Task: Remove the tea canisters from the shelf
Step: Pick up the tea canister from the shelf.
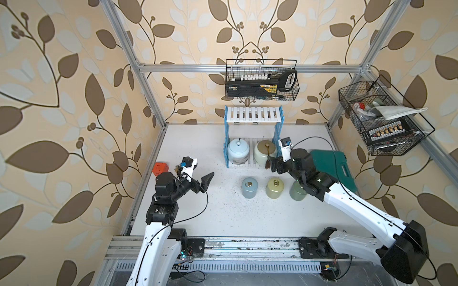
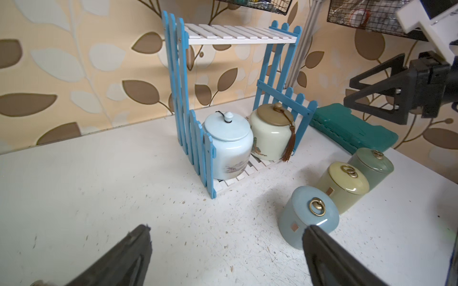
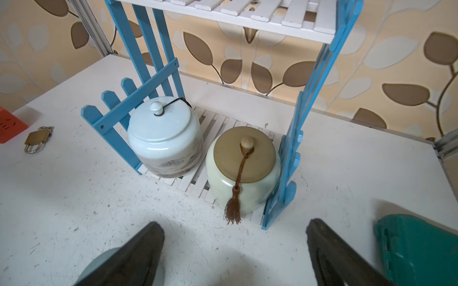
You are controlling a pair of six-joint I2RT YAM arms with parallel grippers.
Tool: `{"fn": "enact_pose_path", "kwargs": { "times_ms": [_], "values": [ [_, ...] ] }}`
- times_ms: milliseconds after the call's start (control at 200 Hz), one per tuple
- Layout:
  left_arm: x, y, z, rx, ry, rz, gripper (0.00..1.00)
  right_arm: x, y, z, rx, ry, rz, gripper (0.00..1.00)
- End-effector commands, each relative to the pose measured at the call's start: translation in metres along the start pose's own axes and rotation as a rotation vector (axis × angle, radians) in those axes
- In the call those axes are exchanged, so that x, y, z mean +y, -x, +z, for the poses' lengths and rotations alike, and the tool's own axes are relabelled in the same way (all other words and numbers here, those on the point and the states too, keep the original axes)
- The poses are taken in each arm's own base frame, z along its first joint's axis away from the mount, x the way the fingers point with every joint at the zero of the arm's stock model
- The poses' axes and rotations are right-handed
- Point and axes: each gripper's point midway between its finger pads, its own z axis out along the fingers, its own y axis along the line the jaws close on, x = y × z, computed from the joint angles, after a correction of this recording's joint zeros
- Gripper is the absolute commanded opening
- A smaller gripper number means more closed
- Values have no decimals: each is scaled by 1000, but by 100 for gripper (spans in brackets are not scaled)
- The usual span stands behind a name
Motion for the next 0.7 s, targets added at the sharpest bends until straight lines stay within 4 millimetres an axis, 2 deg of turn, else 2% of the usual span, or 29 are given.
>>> {"fn": "enact_pose_path", "kwargs": {
  "times_ms": [0, 100, 220, 355, 490, 585, 695],
  "values": [
    [16, 20, -16, -33, 114, -97, 99, 4, 26, 11, -60, -16, 55, 92],
    [21, 21, -23, -49, 152, -93, 99, 8, 30, 30, -62, -29, 60, 90],
    [37, 27, -29, -89, 231, -118, 99, 10, 30, 53, -40, -62, 69, 90],
    [38, 27, -32, -100, 245, -104, 99, 15, 29, 81, -15, -67, 69, 89],
    [39, 32, -34, -106, 255, -122, 99, 9, 29, 103, 17, -98, 81, 89],
    [36, 38, -35, -127, 237, -107, 99, 2, 25, 118, 32, -103, 114, 84],
    [42, 42, -39, -129, 278, -125, 99, -8, 11, 133, 73, -129, 139, 82]
  ]
}}
